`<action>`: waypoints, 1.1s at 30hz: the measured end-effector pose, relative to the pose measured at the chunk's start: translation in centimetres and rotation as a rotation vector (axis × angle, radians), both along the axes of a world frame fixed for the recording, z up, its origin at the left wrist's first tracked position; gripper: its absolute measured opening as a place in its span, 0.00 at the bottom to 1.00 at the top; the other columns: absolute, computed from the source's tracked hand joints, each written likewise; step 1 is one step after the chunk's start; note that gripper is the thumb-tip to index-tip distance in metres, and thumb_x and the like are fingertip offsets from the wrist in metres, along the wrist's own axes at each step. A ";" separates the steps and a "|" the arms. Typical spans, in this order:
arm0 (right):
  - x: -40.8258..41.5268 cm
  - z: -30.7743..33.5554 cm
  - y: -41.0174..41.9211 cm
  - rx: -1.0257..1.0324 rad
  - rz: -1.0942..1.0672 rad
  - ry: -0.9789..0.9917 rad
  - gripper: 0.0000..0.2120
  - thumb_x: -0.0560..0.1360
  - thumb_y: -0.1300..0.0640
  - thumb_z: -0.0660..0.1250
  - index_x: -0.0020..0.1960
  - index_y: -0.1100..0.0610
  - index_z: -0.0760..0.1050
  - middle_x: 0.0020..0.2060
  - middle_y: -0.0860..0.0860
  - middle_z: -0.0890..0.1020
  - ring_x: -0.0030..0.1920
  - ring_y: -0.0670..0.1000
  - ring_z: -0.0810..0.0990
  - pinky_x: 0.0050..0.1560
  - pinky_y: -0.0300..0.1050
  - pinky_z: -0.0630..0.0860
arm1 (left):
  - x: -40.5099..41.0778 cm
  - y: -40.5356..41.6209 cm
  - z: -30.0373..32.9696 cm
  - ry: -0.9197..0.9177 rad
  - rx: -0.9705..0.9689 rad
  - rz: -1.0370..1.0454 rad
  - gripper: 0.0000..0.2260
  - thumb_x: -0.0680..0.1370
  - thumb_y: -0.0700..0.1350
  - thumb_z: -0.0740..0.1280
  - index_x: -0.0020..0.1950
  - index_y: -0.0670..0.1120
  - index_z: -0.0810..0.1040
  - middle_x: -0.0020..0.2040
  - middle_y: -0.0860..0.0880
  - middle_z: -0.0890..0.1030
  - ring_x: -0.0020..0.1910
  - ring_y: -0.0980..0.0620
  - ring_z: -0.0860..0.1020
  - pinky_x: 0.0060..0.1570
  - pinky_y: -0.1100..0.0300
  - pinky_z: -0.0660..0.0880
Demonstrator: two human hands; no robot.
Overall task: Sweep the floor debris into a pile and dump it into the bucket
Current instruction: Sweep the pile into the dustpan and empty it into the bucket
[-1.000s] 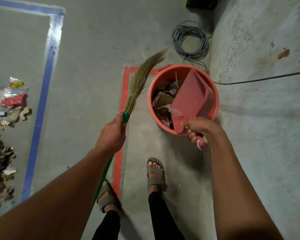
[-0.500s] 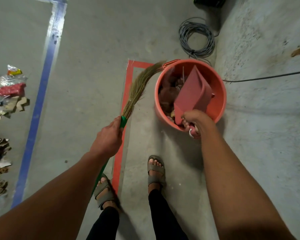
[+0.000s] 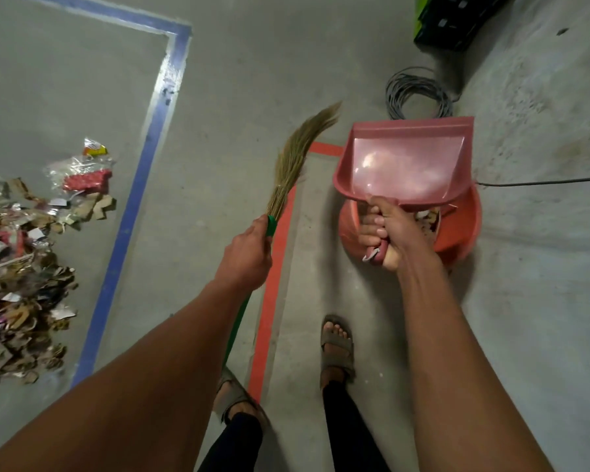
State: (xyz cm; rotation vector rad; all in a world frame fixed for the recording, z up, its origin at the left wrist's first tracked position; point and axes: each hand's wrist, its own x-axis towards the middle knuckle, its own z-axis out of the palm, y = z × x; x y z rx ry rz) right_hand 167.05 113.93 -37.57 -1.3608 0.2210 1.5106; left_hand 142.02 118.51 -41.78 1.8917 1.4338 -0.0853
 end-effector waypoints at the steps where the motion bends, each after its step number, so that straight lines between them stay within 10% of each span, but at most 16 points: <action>1: -1.4 -0.1 0.8 0.014 0.017 0.013 0.16 0.84 0.56 0.61 0.37 0.52 0.66 0.22 0.44 0.62 0.17 0.42 0.59 0.17 0.36 0.57 | -0.7 0.3 -0.1 -0.003 0.003 0.003 0.23 0.87 0.45 0.56 0.83 0.49 0.60 0.71 0.41 0.76 0.62 0.38 0.77 0.61 0.44 0.76; 19: -32.4 -2.4 13.1 0.025 0.392 0.177 0.16 0.83 0.56 0.64 0.37 0.52 0.66 0.23 0.45 0.61 0.18 0.42 0.58 0.16 0.37 0.55 | -28.6 8.2 -2.0 0.048 0.049 0.406 0.23 0.87 0.50 0.56 0.83 0.52 0.61 0.69 0.42 0.78 0.63 0.39 0.77 0.63 0.43 0.75; 23: -37.0 -4.0 16.0 0.024 0.488 0.229 0.17 0.83 0.55 0.66 0.37 0.52 0.67 0.23 0.45 0.62 0.18 0.42 0.58 0.16 0.37 0.56 | -31.6 9.8 -4.4 0.027 0.015 0.640 0.21 0.86 0.54 0.53 0.80 0.55 0.62 0.52 0.42 0.82 0.45 0.39 0.82 0.47 0.39 0.82; 33: -41.4 -12.3 26.2 0.007 0.614 0.209 0.18 0.83 0.54 0.66 0.36 0.53 0.66 0.24 0.47 0.62 0.18 0.43 0.59 0.16 0.37 0.58 | -31.9 19.5 -15.7 0.010 0.033 0.844 0.27 0.82 0.51 0.65 0.80 0.61 0.62 0.60 0.48 0.74 0.56 0.47 0.75 0.55 0.46 0.77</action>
